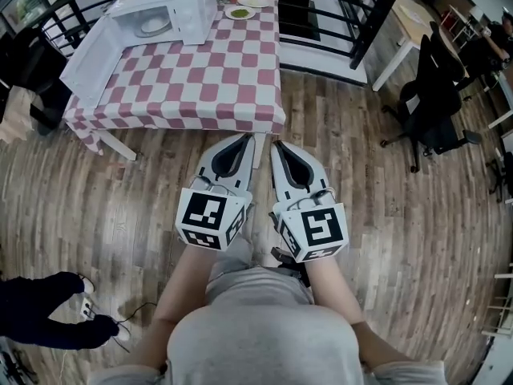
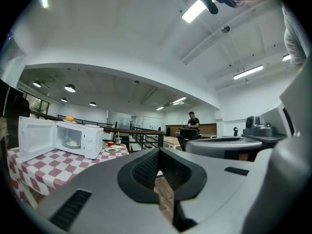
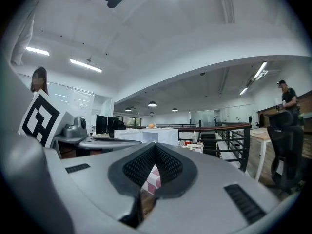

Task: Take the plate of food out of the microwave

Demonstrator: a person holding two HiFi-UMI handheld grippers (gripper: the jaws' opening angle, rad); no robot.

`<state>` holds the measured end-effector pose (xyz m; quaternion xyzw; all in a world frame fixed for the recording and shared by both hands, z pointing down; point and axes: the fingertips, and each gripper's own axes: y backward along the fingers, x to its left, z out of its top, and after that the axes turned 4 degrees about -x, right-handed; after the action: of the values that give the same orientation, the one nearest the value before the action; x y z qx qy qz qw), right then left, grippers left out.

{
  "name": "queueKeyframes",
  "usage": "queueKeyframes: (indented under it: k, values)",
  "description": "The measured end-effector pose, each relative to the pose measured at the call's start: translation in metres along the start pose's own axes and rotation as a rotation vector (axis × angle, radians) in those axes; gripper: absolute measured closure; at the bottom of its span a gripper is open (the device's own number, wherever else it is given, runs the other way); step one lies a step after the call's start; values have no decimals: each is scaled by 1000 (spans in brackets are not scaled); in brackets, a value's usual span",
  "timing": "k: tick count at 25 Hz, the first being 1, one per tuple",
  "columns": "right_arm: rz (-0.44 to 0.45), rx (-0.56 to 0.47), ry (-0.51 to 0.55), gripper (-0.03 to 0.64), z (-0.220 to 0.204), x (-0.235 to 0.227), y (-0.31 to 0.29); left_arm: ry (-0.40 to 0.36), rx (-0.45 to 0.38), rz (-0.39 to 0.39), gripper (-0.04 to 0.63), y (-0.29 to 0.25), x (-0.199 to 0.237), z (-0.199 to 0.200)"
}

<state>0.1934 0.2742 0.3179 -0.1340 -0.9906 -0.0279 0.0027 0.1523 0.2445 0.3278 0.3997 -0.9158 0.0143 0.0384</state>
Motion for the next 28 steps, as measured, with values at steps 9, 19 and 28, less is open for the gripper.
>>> queueKeyframes:
  k: [9,19,28]
  values:
    - [40,0,-9,594,-3,15,-75,11,6,43,594,-23,76,7]
    - [100,-31,7,594,5,39,-161,-9,-9,77,594,-44,157,17]
    - [159,-12,16,594,-3,51,-207,10,-23,142,594,-53,209,20]
